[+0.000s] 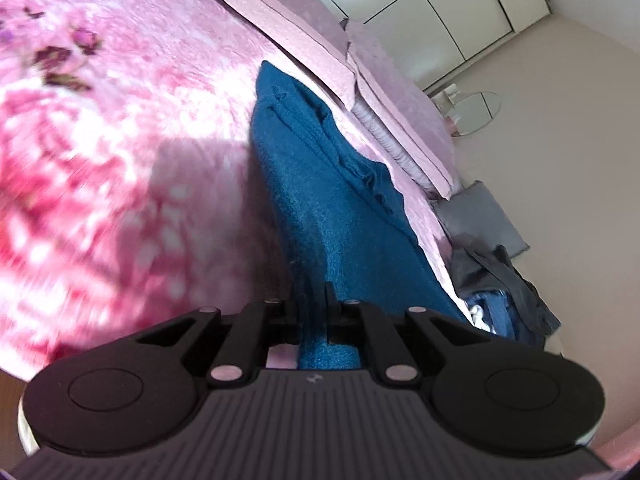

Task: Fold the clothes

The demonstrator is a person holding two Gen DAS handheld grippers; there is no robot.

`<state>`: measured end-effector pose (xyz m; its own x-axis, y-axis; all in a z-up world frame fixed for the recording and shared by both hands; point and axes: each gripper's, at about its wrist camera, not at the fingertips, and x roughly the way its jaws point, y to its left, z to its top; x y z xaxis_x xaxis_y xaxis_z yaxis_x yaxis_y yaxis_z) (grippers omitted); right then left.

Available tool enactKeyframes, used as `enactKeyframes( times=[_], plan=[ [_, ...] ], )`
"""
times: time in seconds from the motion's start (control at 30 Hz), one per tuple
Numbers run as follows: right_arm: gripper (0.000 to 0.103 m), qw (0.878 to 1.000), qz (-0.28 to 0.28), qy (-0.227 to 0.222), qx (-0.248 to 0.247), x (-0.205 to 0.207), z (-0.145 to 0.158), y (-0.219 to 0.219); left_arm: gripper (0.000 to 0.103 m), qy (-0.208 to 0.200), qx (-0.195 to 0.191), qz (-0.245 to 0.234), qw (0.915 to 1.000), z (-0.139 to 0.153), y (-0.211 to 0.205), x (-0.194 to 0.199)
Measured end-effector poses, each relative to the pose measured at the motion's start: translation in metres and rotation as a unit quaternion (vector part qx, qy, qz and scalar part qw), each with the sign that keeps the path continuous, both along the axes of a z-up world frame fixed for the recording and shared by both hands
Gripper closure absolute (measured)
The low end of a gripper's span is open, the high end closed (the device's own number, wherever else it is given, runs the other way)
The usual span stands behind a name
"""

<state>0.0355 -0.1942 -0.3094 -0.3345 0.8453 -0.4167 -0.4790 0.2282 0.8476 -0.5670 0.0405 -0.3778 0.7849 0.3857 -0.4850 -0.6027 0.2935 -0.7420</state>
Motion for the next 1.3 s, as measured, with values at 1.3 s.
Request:
enactKeyframes(
  times=[1.3],
  plan=[
    [0.097, 0.999, -0.023, -0.038, 0.022, 0.044, 0.081, 0.107, 0.091, -0.03, -0.013, 0.012, 0.9994, 0.054, 0.175, 0.072]
  ],
)
